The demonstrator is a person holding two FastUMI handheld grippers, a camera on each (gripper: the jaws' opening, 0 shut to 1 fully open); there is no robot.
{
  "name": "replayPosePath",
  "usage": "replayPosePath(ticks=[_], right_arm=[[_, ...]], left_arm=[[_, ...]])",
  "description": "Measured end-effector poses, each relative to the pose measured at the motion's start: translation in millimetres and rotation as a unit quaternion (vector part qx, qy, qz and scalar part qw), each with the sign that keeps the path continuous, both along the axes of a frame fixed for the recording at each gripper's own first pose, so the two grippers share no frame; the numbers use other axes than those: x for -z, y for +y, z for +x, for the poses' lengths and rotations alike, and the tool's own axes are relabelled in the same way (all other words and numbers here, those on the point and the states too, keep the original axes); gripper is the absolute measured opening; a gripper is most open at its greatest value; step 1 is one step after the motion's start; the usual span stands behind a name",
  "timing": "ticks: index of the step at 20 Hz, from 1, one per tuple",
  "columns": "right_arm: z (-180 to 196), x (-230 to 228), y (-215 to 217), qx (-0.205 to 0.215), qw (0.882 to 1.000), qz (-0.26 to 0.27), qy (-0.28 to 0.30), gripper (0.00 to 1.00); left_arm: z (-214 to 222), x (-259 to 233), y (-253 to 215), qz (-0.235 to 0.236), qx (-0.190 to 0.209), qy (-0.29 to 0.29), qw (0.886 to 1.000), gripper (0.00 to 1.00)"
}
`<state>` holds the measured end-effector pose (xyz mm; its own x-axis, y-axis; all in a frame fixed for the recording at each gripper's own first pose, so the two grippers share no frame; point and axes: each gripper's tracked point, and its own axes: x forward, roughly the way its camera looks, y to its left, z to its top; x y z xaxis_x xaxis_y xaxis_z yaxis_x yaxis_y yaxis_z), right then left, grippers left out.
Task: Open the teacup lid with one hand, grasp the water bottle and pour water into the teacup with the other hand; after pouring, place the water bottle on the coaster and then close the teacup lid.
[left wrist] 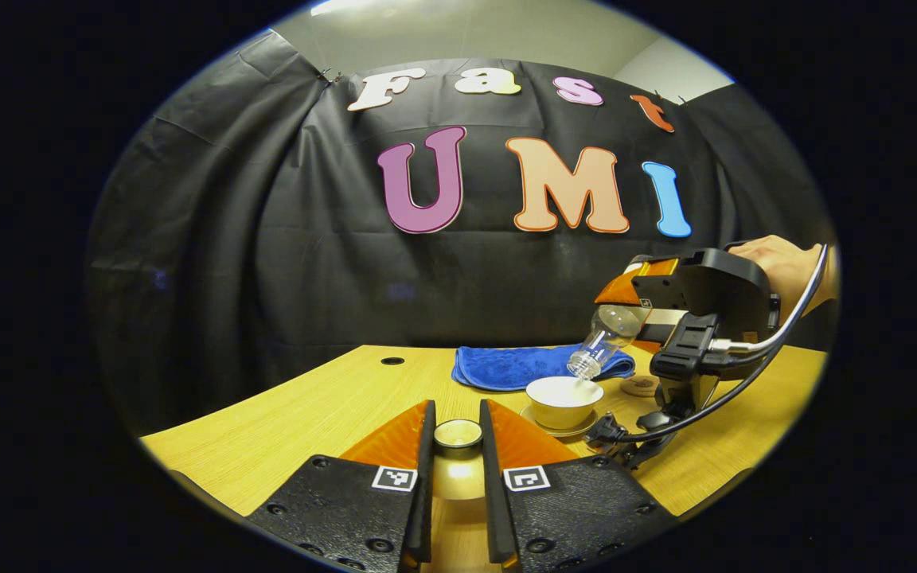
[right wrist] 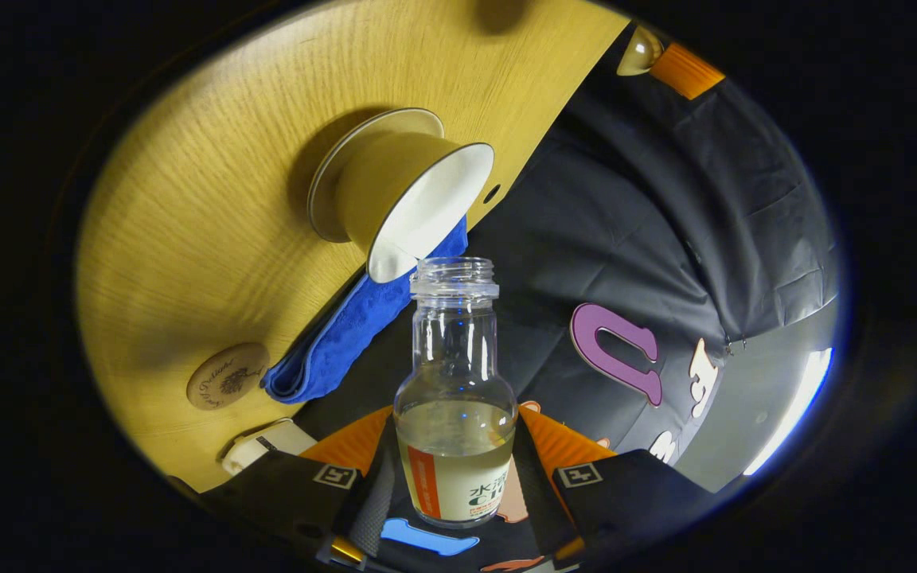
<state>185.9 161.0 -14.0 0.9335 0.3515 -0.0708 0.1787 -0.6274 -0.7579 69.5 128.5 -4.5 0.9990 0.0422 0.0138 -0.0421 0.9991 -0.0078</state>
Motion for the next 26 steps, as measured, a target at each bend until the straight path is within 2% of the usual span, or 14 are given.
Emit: replayPosePath(ticks=[6, 10, 14, 17, 18, 19, 21, 22, 24, 25, 26], right_arm=[[0, 4, 0, 0.01, 1.0, 0.021, 0.016, 0.76], [0, 10, -6, 0.032, 0.994, 0.089, 0.06, 0.77], [2, 19, -16, 0.062, 0.978, 0.166, 0.107, 0.75], [7, 19, -26, 0.087, 0.953, 0.251, 0.143, 0.77], [7, 15, -27, 0.093, 0.941, 0.286, 0.152, 0.78], [10, 14, -30, 0.102, 0.922, 0.332, 0.168, 0.79], [13, 10, -35, 0.119, 0.866, 0.438, 0.21, 0.8], [15, 4, -37, 0.119, 0.839, 0.482, 0.221, 0.74], [16, -1, -44, 0.118, 0.787, 0.558, 0.234, 0.79], [17, -1, -50, 0.119, 0.755, 0.597, 0.244, 0.79], [19, -2, -55, 0.12, 0.717, 0.638, 0.254, 0.8]], left_arm=[[0, 0, 1, 0.001, -0.006, 0.0, 1.0, 0.25], [1, 0, 2, 0.001, -0.013, -0.001, 1.0, 0.25], [1, 0, 3, 0.001, -0.019, -0.001, 1.0, 0.25], [1, 0, 4, 0.001, -0.022, -0.001, 1.0, 0.25], [1, 0, 4, 0.0, -0.022, -0.001, 1.0, 0.27], [1, -1, 3, 0.0, -0.02, -0.001, 1.0, 0.25], [0, -1, 3, 0.0, -0.018, -0.001, 1.0, 0.25], [1, 0, 3, 0.0, -0.018, -0.001, 1.0, 0.25], [1, 0, 3, 0.0, -0.017, -0.001, 1.0, 0.25], [1, 0, 3, 0.0, -0.017, -0.001, 1.0, 0.25], [1, 0, 3, 0.0, -0.016, -0.001, 1.0, 0.25]])
